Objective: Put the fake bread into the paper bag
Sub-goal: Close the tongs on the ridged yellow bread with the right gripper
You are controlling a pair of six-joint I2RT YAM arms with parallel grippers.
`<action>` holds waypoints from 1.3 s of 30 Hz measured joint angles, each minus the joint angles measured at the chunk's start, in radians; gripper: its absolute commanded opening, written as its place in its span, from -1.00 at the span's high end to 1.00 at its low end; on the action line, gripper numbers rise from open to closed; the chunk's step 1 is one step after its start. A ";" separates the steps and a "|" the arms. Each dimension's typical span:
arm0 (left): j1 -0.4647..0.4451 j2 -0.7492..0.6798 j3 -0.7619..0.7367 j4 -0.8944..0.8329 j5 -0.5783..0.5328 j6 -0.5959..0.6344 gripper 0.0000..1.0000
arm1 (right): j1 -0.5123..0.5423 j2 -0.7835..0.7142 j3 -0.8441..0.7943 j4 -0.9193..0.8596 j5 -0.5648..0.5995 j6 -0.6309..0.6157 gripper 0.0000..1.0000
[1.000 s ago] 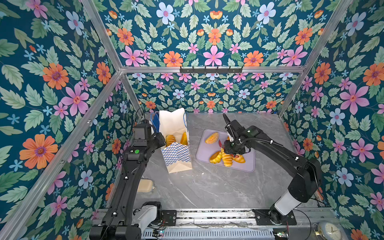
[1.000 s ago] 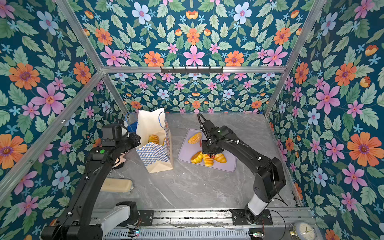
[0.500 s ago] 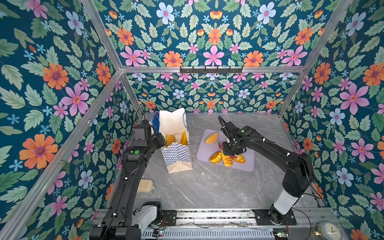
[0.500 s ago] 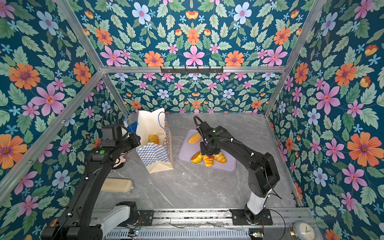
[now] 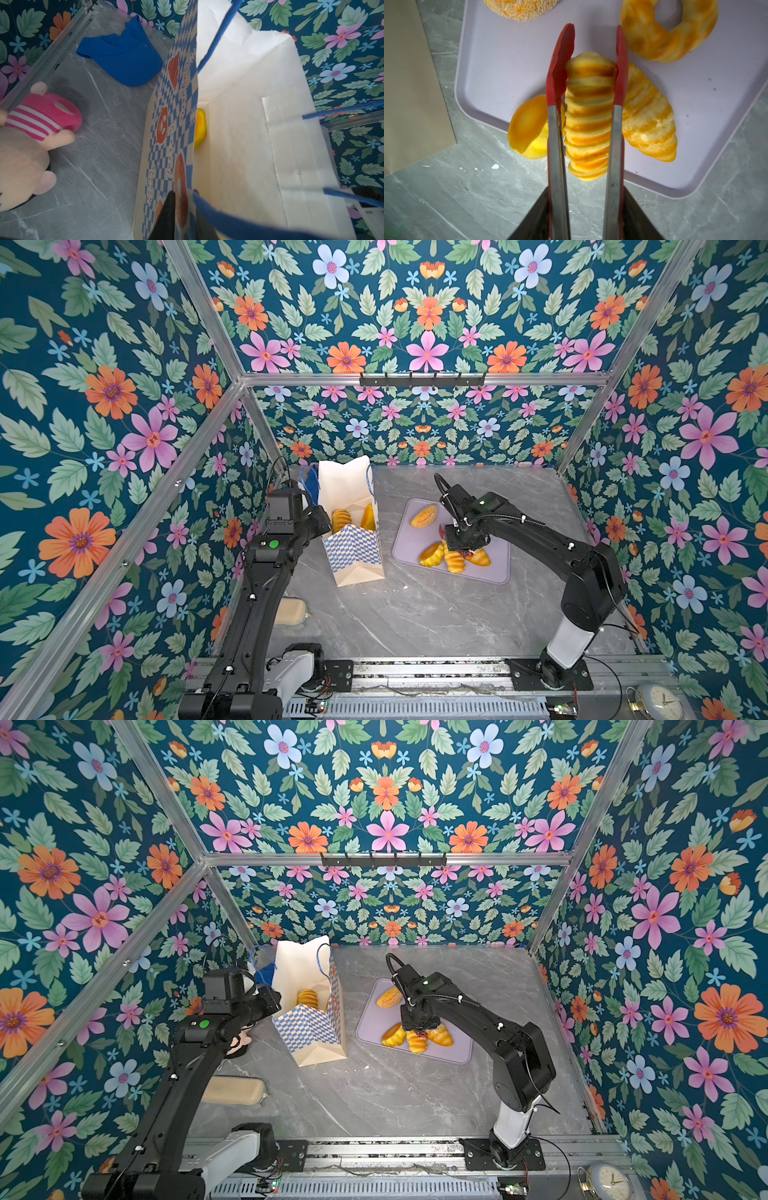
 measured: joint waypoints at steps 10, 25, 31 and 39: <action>0.000 0.003 0.007 0.000 0.000 0.000 0.65 | 0.000 -0.027 -0.004 -0.001 0.037 -0.002 0.19; 0.000 0.003 0.012 -0.003 0.000 0.000 0.65 | -0.002 -0.071 0.016 -0.001 0.081 -0.003 0.30; 0.000 0.003 0.012 -0.003 -0.001 0.000 0.65 | -0.002 -0.101 0.019 -0.003 0.081 -0.003 0.32; 0.000 0.003 0.015 -0.003 -0.001 0.000 0.65 | -0.014 -0.164 0.020 0.000 0.082 -0.002 0.33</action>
